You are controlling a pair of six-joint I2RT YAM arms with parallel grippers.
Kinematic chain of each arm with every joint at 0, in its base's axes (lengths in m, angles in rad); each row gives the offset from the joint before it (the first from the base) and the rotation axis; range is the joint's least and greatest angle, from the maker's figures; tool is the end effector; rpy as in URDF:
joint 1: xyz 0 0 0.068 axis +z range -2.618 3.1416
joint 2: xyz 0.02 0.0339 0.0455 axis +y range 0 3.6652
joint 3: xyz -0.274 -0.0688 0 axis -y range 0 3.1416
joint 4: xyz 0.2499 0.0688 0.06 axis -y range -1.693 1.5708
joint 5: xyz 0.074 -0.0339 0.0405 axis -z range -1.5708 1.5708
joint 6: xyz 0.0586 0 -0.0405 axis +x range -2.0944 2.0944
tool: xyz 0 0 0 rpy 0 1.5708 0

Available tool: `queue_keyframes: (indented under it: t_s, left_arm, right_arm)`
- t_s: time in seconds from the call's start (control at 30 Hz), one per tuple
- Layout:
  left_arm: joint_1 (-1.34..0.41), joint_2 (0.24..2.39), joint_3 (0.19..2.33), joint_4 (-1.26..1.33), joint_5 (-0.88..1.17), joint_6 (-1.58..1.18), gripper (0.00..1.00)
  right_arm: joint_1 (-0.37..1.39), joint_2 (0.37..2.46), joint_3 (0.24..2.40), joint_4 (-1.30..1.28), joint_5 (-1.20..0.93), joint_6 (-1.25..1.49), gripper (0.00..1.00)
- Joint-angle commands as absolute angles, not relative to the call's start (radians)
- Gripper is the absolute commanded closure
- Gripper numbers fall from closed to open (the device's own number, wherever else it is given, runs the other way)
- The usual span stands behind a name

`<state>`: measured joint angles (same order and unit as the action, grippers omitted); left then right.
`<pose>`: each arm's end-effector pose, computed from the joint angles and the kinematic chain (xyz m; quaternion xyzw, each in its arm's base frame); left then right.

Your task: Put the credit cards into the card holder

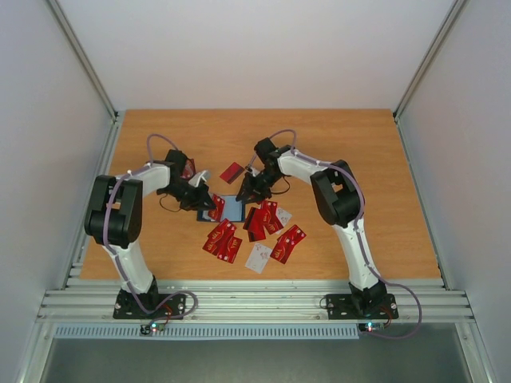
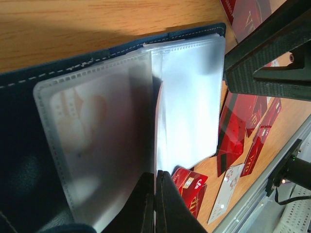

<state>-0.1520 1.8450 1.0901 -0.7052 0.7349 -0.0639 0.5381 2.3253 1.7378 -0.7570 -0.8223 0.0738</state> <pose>0.3205 -0.0889 0.1330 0.0609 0.9300 -0.3622 0.0127 0.3854 0.2800 0.1136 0.2535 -0.8760 -0.4098 0.0209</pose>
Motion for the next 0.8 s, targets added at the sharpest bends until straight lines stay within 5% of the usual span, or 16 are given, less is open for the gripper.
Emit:
queue_keyframes:
  t_s: [0.0,0.77]
  left_arm:
    - [-0.157,1.867,1.093,-0.677,0.756,-0.038,1.00]
    - [-0.169,1.914,1.124,-0.618,0.718,-0.085,1.00]
  right_arm:
    - [0.543,2.362,1.781,-0.774,-0.824,0.071,0.74]
    - [0.543,2.402,1.822,-0.814,-0.822,0.043,0.77]
